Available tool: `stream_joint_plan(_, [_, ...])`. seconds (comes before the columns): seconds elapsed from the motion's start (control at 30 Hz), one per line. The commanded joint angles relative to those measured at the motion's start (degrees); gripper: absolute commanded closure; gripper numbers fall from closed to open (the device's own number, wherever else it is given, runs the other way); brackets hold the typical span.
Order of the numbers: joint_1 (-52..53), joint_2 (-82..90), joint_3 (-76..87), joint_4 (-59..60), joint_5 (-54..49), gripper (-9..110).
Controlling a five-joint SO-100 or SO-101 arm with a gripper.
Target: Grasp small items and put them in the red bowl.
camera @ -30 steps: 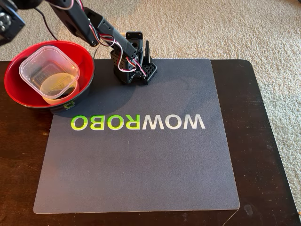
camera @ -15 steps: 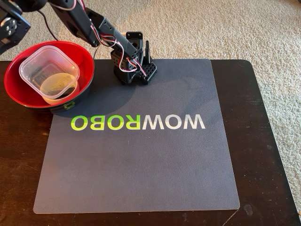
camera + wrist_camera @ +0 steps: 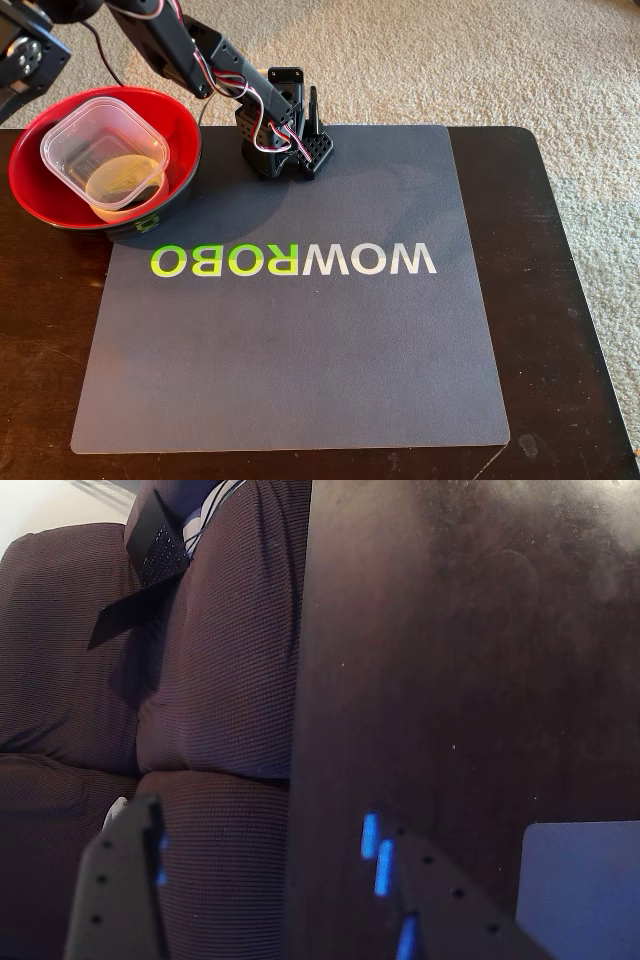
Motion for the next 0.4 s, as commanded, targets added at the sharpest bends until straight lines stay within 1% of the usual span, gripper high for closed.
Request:
stream_joint_plan(0.0, [-0.5,3.0,-1.4,0.4,-0.4,76])
stream_joint_plan(0.37, [-0.5,2.5,-1.4,0.8,-0.3,76])
